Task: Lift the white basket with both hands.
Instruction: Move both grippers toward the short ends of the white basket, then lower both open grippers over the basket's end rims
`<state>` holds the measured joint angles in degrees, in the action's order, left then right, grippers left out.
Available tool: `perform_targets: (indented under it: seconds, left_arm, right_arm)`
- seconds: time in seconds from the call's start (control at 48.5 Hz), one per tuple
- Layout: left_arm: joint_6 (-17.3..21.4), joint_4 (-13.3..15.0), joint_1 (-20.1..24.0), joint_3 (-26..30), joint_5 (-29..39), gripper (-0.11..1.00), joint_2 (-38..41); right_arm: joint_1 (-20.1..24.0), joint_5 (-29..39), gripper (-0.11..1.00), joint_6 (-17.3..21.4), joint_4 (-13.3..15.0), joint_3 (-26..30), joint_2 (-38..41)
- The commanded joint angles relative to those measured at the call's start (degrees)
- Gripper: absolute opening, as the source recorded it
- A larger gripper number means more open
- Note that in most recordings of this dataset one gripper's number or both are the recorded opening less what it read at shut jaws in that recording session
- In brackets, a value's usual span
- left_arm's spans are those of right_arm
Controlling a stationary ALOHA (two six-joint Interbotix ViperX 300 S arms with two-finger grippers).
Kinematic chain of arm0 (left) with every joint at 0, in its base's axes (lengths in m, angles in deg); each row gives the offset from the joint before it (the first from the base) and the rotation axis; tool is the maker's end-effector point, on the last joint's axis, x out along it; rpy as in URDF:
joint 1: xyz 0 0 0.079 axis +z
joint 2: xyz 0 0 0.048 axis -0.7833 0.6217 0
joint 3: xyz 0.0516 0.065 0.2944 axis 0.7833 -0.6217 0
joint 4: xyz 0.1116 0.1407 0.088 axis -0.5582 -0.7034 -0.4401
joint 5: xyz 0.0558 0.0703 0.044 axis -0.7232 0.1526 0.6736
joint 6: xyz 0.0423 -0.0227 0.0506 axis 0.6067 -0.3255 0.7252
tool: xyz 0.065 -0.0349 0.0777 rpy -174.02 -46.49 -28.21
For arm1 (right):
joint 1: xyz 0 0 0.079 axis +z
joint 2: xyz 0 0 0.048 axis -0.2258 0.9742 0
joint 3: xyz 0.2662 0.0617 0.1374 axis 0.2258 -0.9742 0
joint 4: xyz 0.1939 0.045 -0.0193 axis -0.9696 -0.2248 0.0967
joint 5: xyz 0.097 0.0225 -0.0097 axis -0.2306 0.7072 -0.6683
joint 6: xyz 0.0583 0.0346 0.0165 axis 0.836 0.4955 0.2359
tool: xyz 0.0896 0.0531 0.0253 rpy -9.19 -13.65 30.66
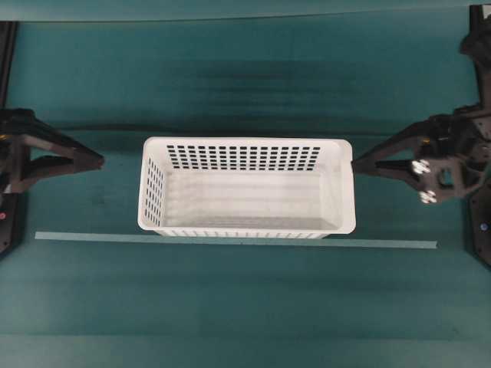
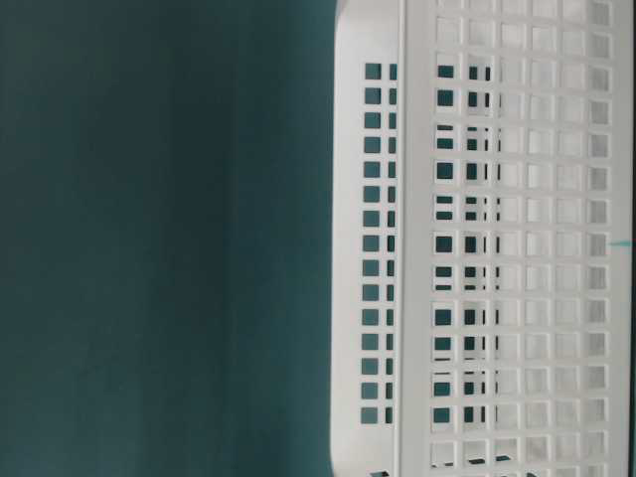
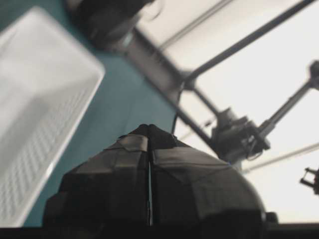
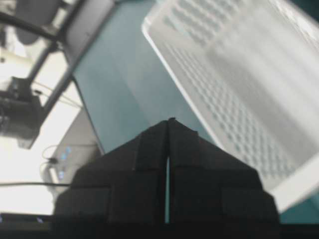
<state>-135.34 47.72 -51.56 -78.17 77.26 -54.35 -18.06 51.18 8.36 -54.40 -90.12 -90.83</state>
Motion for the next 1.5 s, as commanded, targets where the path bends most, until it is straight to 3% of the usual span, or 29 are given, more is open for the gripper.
perform_targets:
  seconds: [0.0,0.082,0.165,0.309,0.412,0.597,0.845,1.195,1.483]
  left_arm:
    - [-2.90,-0.18,0.18,4.04,1.58,-0.05,3.25]
    - [-6.86,-0.18,0.44,5.80,2.55,-0.05,5.19]
    - [-11.60,-0.18,0.62,7.12,5.45,-0.05,7.38]
    - [-21.18,-0.18,0.79,8.70,13.36,-0.05,11.87]
    - [-25.14,-0.18,0.88,10.28,21.80,-0.05,15.21]
    - [-25.58,-0.18,2.46,13.80,34.37,-0.05,19.69]
    - [-25.40,-0.18,3.16,16.08,39.81,-0.05,23.12]
    - [-25.31,-0.18,4.13,16.17,41.84,-0.05,24.26]
    - [-25.14,-0.18,3.96,15.73,41.22,-0.02,24.61]
  right_arm:
    - [-1.32,4.92,0.01,5.10,-0.09,2.55,3.34]
    - [-3.16,13.71,0.01,12.57,0.62,4.39,5.54]
    - [-3.52,20.39,0.01,18.28,4.04,6.42,7.12]
    - [-3.52,27.25,0.01,25.66,10.46,10.11,9.23]
    - [-3.52,29.27,0.01,29.36,11.95,11.78,11.25]
    - [-2.55,35.86,0.01,29.62,11.95,13.97,16.08]
    - [-1.14,46.05,0.01,29.44,12.39,18.28,22.06]
    - [-0.97,42.80,0.01,26.89,12.04,17.93,24.52]
    - [-0.97,39.81,0.08,27.25,11.51,17.67,25.14]
